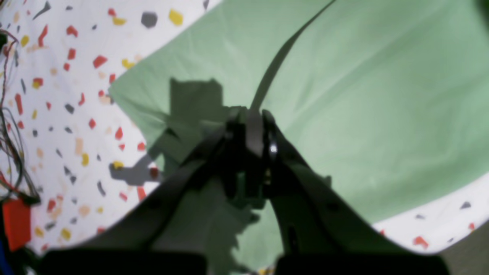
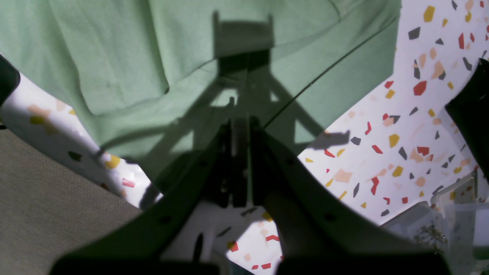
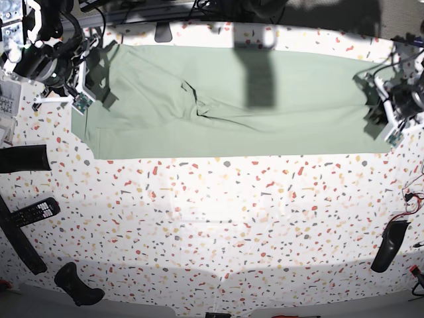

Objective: Fold the T-shirt properly

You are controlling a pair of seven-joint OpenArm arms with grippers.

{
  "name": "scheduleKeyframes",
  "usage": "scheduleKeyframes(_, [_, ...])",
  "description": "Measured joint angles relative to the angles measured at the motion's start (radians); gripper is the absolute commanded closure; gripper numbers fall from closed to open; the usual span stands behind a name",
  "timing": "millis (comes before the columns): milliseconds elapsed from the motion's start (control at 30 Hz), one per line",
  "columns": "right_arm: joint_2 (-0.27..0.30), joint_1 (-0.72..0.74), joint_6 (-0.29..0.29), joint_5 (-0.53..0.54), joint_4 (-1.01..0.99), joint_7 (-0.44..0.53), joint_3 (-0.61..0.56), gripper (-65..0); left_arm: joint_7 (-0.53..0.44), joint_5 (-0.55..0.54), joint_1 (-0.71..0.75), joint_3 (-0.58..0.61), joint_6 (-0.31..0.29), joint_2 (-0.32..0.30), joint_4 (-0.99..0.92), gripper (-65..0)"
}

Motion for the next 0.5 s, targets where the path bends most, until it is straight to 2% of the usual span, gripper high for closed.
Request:
scheduleKeyframes(200, [0.000,0.000,0.000,-0.030,0.000,0.000,0.000,0.0,-0.018,-0.008,0.077,0.000,0.000,-0.058,0.000,0.0])
scheduleKeyframes(367, [0.000,0.000,-0.080,-0.103,0.000,0.000,0.000,0.0,-0.022,-0.006,0.086,0.000,0.000,-0.065,0.000,0.0])
scheduleKeyframes(500, [0.000,0.000,-0.194,-0.182,0.000,0.001,0.000,0.0,-0.022,-0.005,0.086,0.000,0.000,-0.065,0.001,0.0])
